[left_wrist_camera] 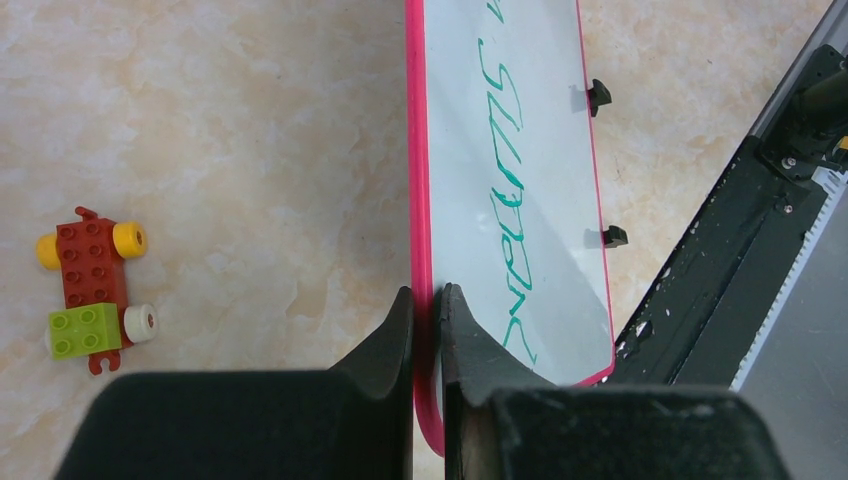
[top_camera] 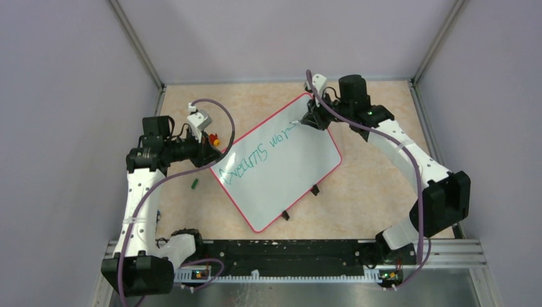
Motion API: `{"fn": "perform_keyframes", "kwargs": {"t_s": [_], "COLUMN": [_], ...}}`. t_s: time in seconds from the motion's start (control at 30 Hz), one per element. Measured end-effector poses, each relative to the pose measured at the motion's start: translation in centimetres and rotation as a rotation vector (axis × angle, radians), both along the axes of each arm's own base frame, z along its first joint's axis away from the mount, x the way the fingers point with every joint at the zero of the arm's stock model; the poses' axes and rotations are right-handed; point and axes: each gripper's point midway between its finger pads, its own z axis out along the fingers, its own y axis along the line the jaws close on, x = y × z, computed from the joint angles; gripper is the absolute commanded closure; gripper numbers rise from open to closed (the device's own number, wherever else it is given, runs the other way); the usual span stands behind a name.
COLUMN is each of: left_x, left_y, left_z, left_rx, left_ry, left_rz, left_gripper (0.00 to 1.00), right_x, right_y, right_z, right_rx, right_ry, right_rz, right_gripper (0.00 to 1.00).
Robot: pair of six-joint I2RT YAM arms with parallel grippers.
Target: Write a sentence on the whiteboard
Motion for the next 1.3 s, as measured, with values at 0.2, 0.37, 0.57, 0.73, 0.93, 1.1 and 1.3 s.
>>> {"fn": "perform_keyframes", "kwargs": {"t_s": [0.2, 0.37, 0.57, 0.73, 0.93, 1.1, 1.3], "left_x": [0.0, 0.0, 0.0, 0.0, 0.0, 0.0, 0.0], "left_y": [0.0, 0.0, 0.0, 0.0, 0.0, 0.0, 0.0], "left_z": [0.0, 0.0, 0.0, 0.0, -0.1, -0.1, -0.1], "left_rx": [0.001, 0.002, 0.002, 0.002, 0.002, 0.002, 0.002], "left_ry": [0.0, 0.001, 0.001, 0.001, 0.001, 0.002, 0.002], "left_rz": [0.001, 0.002, 0.002, 0.002, 0.002, 0.002, 0.002], "left_gripper": [1.0, 1.0, 1.0, 1.0, 1.0, 1.0, 1.0], "right_x": [0.1, -0.1, -1.0, -1.6, -1.6, -1.3, -1.0], "right_y": [0.0, -0.1, -0.6, -0.9, -1.0, -1.3, -1.6], "right_z": [-0.1, -0.4, -1.6, -2.5, -2.5, -2.6, -2.6], "right_rx": [-0.002, -0.005, -0.021, -0.034, -0.039, -0.056, -0.074], "right_ry": [0.001, -0.001, 0.02, 0.031, 0.025, 0.014, 0.002], "right_rz": [0.0, 0.002, 0.003, 0.006, 0.006, -0.004, -0.02], "right_gripper": [1.0, 1.0, 1.0, 1.0, 1.0, 1.0, 1.0]}}
